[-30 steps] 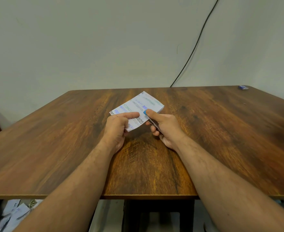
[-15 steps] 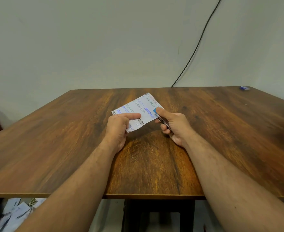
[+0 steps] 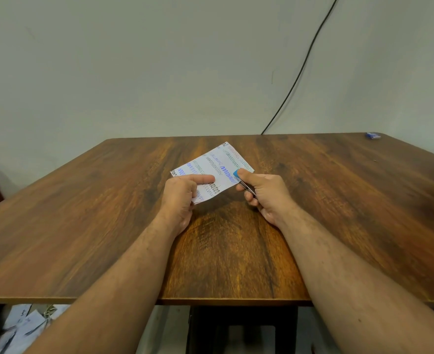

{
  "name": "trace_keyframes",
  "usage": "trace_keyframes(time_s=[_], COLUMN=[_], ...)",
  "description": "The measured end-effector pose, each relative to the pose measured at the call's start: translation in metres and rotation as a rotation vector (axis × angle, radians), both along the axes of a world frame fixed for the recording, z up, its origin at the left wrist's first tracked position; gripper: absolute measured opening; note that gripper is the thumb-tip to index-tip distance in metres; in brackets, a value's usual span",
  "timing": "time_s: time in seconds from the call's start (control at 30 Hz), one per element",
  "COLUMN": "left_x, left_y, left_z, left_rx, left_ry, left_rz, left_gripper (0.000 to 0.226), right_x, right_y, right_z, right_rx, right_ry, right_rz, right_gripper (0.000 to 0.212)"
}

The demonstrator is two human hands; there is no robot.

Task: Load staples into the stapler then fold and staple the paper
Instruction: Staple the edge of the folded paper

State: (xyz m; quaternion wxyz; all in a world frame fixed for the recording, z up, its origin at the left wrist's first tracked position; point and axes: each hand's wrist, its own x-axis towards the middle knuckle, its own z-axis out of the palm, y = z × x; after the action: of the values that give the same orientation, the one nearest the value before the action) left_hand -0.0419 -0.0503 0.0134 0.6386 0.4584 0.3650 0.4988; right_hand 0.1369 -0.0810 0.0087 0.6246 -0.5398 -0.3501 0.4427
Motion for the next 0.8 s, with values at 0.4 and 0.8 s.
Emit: trace_keyframes(time_s=[0.4,0.8], left_x=[0.002,0.009], left_y=[-0.002,-0.003], left_z=[-0.004,-0.015], left_rx=[0.255,0.946], left_ry=[0.244,1.114], left_rz=[-0.066,0.339], left_gripper=[0.067,0.105], right_x=[0.001,0.0], right_y=[-0.001,-0.004], right_z=[-0.003,0.002], right_rx=[0.038,-0.003], right_ry=[0.12,-0.007], right_rz=[0.028,0.115], right_gripper=[0.049,0.04])
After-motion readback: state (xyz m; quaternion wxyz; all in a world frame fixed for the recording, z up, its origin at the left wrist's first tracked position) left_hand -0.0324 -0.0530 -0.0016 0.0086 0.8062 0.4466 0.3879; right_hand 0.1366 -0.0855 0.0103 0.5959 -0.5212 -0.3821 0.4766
